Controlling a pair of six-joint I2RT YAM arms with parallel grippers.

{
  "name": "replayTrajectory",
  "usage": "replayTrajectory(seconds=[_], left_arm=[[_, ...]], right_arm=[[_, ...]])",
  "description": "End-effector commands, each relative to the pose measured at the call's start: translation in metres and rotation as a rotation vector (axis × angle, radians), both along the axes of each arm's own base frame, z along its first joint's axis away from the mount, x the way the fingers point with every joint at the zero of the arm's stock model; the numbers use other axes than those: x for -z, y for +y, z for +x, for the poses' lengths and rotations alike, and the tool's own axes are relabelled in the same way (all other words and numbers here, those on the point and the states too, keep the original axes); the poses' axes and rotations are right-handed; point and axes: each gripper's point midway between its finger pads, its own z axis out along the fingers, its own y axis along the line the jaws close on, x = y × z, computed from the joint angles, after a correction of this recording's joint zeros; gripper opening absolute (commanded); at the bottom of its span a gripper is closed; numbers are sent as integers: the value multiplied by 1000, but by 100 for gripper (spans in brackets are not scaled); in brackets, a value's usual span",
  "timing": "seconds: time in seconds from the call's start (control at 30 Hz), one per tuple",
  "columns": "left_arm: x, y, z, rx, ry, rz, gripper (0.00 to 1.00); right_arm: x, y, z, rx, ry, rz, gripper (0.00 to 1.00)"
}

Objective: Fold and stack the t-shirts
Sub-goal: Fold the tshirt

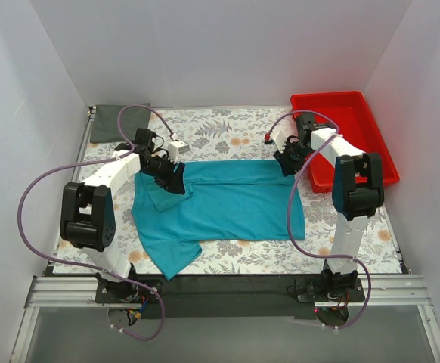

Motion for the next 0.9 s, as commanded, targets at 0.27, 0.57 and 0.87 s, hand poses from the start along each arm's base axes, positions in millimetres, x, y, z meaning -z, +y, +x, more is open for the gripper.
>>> replayTrajectory(seconds=[0.27, 0.57, 0.87], left_arm=[[28, 91, 68, -464, -24, 172, 35], [68, 134, 76, -584, 41, 309, 35], [87, 144, 122, -617, 47, 315, 35]], right_arm=[[-3, 3, -1, 49, 4, -71, 26], [34, -10, 5, 111, 29, -212, 25], [40, -10, 56, 201, -68, -276, 25]])
